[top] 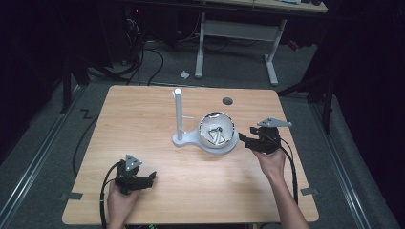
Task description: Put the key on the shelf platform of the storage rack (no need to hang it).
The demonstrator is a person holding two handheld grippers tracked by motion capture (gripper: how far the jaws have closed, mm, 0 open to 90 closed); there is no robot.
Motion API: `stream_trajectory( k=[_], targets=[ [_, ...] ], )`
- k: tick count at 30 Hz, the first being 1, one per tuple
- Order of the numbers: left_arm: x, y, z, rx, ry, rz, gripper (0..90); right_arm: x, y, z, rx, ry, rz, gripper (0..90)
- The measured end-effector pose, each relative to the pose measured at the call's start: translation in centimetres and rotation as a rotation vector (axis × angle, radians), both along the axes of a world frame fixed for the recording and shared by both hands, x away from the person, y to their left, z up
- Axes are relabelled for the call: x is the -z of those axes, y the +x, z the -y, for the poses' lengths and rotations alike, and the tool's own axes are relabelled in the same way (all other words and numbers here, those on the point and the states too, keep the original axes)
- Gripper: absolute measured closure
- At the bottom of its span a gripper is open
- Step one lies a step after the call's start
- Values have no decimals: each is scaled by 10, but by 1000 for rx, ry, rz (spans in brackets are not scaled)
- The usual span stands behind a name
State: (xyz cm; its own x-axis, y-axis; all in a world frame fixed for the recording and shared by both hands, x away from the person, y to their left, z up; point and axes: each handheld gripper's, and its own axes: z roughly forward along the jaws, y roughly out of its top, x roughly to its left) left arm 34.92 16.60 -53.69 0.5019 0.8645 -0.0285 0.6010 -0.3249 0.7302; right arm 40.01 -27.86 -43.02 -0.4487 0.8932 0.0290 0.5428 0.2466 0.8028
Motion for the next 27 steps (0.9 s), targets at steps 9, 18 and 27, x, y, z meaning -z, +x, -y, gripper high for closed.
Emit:
stream_trajectory(
  k=[9,18,27],
  targets=[
    [0,0,1,-1,5,1,152,2,-10,10,18,21,-11,430],
    [0,0,1,-1,8,3,152,4,-24,25,47,65,-5,432],
    [0,0,1,-1,7,2,152,7,-35,30,48,78,-6,433]
  ],
)
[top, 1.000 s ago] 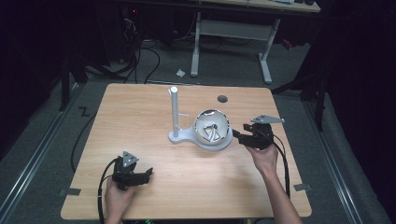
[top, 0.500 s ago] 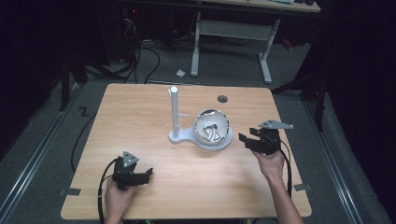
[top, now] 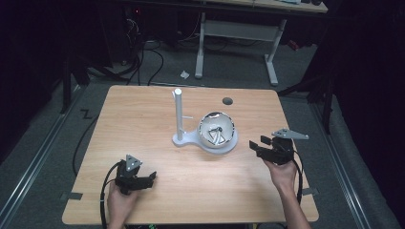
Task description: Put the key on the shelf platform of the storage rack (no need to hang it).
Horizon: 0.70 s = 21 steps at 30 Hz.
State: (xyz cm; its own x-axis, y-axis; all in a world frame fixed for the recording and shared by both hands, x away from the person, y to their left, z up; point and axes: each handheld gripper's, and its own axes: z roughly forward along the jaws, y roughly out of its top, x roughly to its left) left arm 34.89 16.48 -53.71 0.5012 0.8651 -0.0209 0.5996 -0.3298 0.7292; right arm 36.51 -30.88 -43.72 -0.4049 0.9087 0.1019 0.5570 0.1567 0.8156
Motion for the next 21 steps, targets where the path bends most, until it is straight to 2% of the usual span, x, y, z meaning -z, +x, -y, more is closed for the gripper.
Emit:
stream_trajectory(
  k=[7,21],
  targets=[
    [0,0,0,2,0,3,156,2,-8,0,-17,26,3,438],
    [0,0,0,2,0,3,157,13,-20,-2,-30,40,-2,441]
  ],
)
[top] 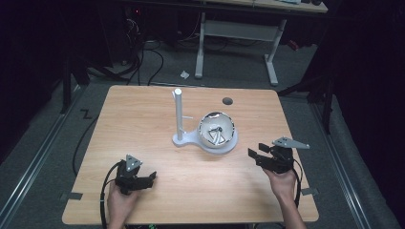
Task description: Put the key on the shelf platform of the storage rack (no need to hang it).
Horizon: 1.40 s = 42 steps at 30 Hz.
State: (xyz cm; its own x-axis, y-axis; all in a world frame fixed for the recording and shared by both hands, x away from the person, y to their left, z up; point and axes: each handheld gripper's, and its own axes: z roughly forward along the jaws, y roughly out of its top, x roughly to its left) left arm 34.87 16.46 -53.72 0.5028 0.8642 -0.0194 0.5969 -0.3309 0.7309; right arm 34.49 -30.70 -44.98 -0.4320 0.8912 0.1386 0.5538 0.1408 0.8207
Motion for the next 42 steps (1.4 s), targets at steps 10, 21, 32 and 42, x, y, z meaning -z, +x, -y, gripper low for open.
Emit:
stream_trajectory(
  k=[10,21,32,42],
  targets=[
    [0,0,0,0,0,0,157,8,-7,1,0,24,-16,442],
    [0,0,0,0,0,0,156,19,-11,1,0,38,-30,443],
    [0,0,0,0,0,0,156,30,-15,-2,3,54,-53,444],
    [0,0,0,0,0,0,157,40,-18,-3,-6,62,-69,445]
  ],
)
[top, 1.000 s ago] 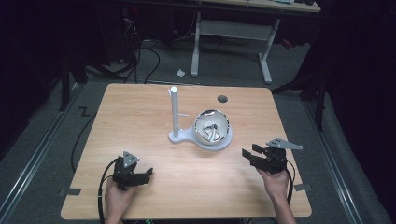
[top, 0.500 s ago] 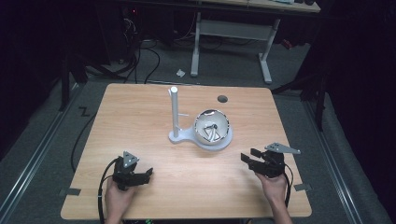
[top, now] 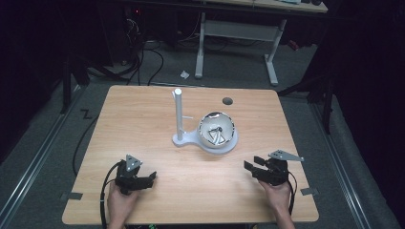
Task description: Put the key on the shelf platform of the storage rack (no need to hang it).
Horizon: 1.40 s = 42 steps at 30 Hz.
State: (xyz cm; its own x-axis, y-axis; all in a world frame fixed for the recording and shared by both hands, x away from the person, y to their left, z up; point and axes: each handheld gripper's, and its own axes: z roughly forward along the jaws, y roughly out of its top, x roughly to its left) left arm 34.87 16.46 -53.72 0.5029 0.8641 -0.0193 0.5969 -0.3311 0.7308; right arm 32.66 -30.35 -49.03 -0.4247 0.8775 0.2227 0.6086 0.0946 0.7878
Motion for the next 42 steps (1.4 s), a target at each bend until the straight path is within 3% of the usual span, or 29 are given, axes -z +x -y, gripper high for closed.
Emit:
stream_trajectory(
  k=[10,19,42],
  targets=[
    [0,0,0,0,0,0,156,12,-4,-5,-5,-4,-28,448],
    [0,0,0,0,0,0,156,20,-7,-13,-14,-30,-25,457],
    [0,0,0,0,0,0,157,37,-12,-40,-61,-157,-22,458]
  ],
)
